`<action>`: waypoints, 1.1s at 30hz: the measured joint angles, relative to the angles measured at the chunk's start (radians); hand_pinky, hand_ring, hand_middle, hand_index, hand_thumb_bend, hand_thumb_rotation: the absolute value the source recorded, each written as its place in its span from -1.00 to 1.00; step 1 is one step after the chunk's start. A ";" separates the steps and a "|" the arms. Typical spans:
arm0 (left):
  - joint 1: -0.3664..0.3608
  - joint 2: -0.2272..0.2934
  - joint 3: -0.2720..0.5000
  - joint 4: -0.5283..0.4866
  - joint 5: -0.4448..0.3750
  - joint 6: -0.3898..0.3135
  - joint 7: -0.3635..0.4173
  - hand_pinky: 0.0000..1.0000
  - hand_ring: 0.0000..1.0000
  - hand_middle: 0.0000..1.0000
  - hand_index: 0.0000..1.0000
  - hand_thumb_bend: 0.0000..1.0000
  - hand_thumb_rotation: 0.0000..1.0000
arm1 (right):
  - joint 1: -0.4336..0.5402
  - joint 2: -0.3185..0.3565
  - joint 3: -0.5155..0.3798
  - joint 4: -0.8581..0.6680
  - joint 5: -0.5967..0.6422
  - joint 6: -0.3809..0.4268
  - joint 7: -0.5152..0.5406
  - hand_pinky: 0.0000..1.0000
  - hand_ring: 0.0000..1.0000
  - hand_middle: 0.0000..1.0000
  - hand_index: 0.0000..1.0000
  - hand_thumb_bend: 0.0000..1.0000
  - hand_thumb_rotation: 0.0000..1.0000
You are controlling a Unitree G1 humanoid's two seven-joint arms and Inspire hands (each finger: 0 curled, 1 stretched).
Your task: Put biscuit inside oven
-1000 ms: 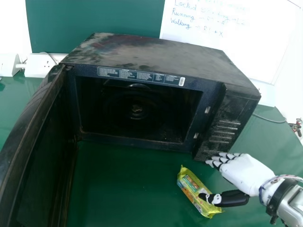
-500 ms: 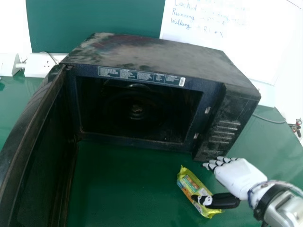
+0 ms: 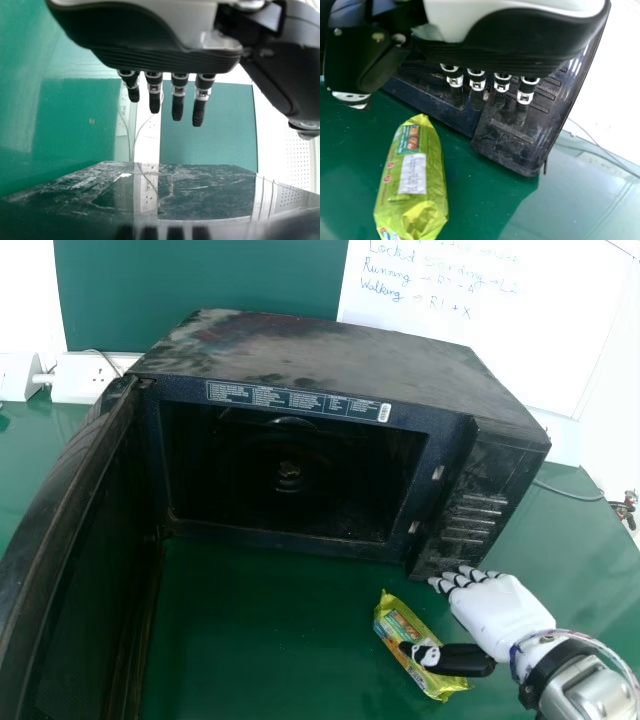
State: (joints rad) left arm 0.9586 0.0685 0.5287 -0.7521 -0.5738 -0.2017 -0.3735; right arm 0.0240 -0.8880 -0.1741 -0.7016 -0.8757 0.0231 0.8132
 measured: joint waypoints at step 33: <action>-0.020 0.002 0.006 0.001 0.001 -0.001 0.008 0.09 0.40 0.60 0.38 1.00 1.00 | 0.018 -0.014 -0.009 0.038 0.135 -0.064 0.034 0.71 0.86 1.00 1.00 0.70 0.95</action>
State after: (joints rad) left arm 0.9387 0.0703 0.5350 -0.7509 -0.5725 -0.2029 -0.3657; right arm 0.0416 -0.9021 -0.1832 -0.6637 -0.7407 -0.0412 0.8470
